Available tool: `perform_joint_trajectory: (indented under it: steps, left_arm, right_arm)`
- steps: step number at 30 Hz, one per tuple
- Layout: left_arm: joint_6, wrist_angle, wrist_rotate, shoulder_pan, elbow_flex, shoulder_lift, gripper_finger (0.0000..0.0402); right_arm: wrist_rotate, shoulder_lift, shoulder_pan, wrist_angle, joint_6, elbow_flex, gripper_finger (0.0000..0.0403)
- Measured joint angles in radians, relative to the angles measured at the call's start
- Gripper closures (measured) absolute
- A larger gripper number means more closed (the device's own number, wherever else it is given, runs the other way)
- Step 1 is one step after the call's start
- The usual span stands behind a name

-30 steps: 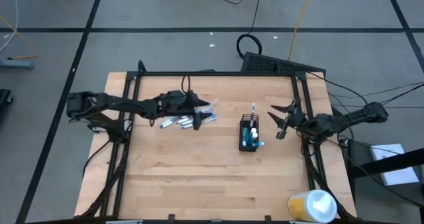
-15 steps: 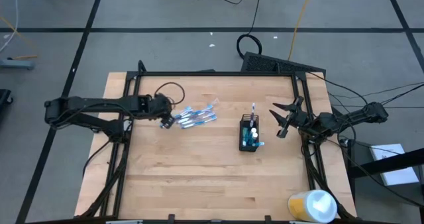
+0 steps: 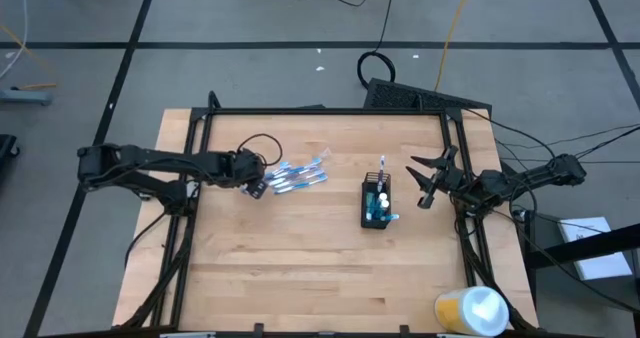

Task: Pick & Place toothbrushing station
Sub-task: Put the purple toothbrush into the top section of the mesh organizer

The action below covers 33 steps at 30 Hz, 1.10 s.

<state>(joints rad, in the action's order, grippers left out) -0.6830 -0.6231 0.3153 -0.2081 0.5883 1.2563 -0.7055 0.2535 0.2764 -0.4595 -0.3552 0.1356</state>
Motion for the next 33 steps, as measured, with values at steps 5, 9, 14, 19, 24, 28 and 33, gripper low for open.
perform_joint_trajectory:
  steps: [5,9,14,19,24,28,33]
  left_arm:
    - [0.020,0.075,-0.008,0.000,-0.020,0.095,0.0133]
    - [0.016,0.096,0.003,0.001,-0.016,0.155,0.0133]
    - [0.027,0.112,0.002,0.000,-0.015,0.174,0.0133]
    - [0.034,0.102,-0.003,0.000,-0.019,0.142,0.0133]
    - [0.058,0.101,0.002,0.000,-0.008,0.075,0.0133]
    - [0.068,0.074,0.065,0.000,-0.006,0.056,0.0133]
    - [0.067,0.067,0.086,0.000,-0.011,0.066,0.0133]
  right_arm:
    - [0.000,0.000,0.000,0.000,0.001,0.000,0.0273]
    - [0.002,0.000,0.000,0.000,0.002,0.000,0.0273]
    - [0.003,0.000,0.000,0.000,0.002,0.000,0.0273]
    - [0.003,0.000,0.000,0.001,0.002,0.000,0.0273]
    - [0.003,0.000,0.000,0.001,0.002,0.000,0.0273]
    - [0.003,0.000,0.000,0.001,0.002,0.000,0.0273]
    - [0.003,0.000,0.000,0.002,0.002,0.000,0.0273]
